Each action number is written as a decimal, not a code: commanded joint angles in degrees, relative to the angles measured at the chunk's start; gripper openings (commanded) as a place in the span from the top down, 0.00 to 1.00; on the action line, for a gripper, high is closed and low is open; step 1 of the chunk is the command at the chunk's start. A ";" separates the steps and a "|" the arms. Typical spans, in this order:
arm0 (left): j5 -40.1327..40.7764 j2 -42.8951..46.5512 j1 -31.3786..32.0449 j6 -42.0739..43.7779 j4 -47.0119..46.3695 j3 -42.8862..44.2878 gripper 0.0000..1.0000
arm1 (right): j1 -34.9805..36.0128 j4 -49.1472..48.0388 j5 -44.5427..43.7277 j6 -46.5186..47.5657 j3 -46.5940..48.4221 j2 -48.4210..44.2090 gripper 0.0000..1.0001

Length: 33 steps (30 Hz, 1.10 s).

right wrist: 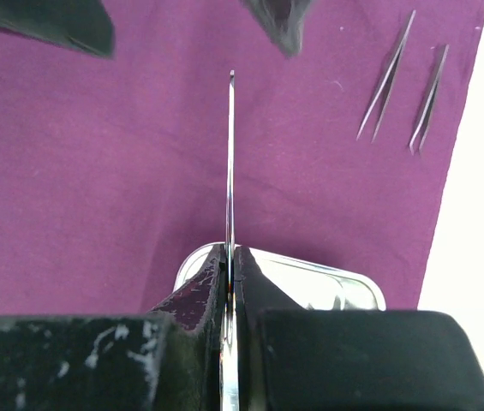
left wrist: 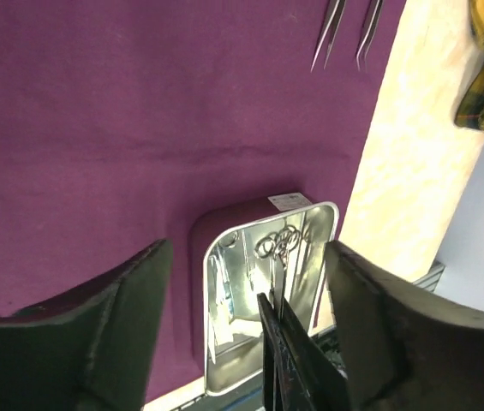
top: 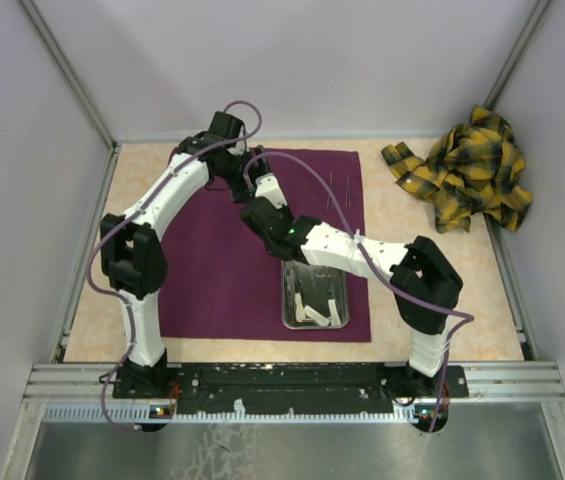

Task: Open and lay out the surgical kit
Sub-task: Place the medical item in the surgical kit.

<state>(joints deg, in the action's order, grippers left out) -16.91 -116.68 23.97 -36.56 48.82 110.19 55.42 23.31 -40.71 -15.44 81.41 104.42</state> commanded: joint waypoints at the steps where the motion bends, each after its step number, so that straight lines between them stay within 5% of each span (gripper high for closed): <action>1: -1.68 7.82 -3.65 2.14 -7.97 -4.62 0.15 | -0.73 0.68 2.58 -3.88 1.01 -3.89 1.00; 8: -1.38 18.51 -7.10 6.38 -11.50 -13.64 0.03 | -12.47 1.19 14.70 -6.03 1.21 -5.09 1.00; 16: -3.46 33.55 -7.20 8.44 -18.48 -32.66 0.01 | -24.08 8.60 22.73 -3.68 19.87 10.45 1.00; 24: -4.28 41.70 -7.38 9.47 -17.83 -42.39 0.01 | -28.02 15.23 25.66 -2.97 35.36 23.69 1.00; 33: -5.02 45.32 -7.45 9.05 -17.64 -45.58 0.01 | -28.12 16.78 25.50 -4.37 39.04 29.33 1.00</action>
<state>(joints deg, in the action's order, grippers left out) -20.75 -72.86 16.73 -28.21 32.49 65.54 27.83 39.46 -15.03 -19.62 116.07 132.44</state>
